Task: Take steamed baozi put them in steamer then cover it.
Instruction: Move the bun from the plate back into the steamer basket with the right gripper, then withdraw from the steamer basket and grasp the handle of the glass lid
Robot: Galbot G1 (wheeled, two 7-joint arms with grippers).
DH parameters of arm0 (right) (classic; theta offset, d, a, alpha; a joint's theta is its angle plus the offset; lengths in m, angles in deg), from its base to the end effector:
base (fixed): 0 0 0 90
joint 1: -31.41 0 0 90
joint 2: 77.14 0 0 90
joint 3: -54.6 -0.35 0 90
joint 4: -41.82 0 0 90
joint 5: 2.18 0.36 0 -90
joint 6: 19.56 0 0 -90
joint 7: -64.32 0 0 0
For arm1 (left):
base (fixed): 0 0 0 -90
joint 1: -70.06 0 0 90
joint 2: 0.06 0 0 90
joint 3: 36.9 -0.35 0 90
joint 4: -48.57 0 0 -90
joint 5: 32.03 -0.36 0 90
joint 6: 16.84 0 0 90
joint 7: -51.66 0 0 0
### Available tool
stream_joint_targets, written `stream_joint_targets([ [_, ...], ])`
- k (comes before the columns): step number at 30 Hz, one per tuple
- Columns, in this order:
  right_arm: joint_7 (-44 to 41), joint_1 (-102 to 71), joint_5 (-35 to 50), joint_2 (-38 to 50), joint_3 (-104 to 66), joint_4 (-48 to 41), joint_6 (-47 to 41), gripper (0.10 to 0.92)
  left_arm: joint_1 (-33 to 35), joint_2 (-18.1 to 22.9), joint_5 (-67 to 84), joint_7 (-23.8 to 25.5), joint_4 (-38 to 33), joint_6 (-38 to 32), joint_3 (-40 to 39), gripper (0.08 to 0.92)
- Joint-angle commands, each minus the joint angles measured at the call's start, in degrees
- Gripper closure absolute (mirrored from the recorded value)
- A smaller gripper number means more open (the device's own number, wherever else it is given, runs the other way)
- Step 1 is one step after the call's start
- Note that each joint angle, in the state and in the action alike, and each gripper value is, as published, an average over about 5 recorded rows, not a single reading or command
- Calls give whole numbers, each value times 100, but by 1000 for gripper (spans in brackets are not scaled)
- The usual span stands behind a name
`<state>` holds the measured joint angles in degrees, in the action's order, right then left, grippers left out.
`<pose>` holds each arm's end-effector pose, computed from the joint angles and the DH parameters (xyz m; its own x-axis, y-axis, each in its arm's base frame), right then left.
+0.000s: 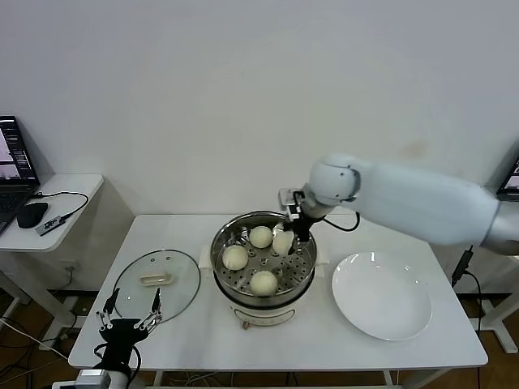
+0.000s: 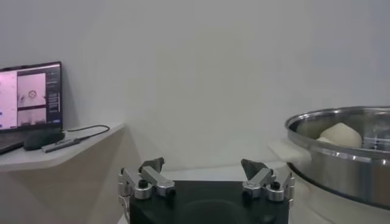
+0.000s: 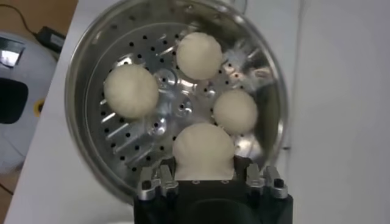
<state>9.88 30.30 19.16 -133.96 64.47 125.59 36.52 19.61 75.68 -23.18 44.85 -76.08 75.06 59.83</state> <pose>0.5173 0.0822 -0.0714 -0.2068 -0.2373 0.9492 -0.9542 -0.1653 -0.2492 0.1425 0.0694 -0.2893 -0.9926 -0.0752 0.0957 -0.0630 0.9902 0.1244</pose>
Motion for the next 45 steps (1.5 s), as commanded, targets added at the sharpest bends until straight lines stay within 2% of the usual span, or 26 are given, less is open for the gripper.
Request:
stream_joint_targets([
  [1,125,-461,-93,-501,103,-381,-319,431,9,0,-8,1,5,-5,-3,177],
  [15,122,-491,-263,-429,75,-382,-315,429,2,-1,-5,3,36,-17,-9,177],
  [18,117,-472,-330,-373,49,-354,-305,395,4,2,-3,4,47,-22,-9,177],
  [25,69,-319,-368,59,-259,5,-188,224,-13,4,-5,1,65,-24,-16,177],
  [30,278,-289,-205,740,-671,837,-157,204,-31,-8,2,-1,80,-25,-13,177],
  [33,948,-493,49,1276,-984,1388,-188,203,-51,-10,3,-4,118,-32,-20,177],
  [38,3067,-1844,436,2402,-2112,2248,-6,203,-73,14,-25,-9,168,-72,-54,177],
  [42,4528,-3978,344,2962,-3728,2677,849,203,-77,32,-73,-14,205,-116,-69,177],
  [45,5178,-5925,100,2983,-5377,2917,1621,203,-88,39,-149,0,273,-159,-71,177],
])
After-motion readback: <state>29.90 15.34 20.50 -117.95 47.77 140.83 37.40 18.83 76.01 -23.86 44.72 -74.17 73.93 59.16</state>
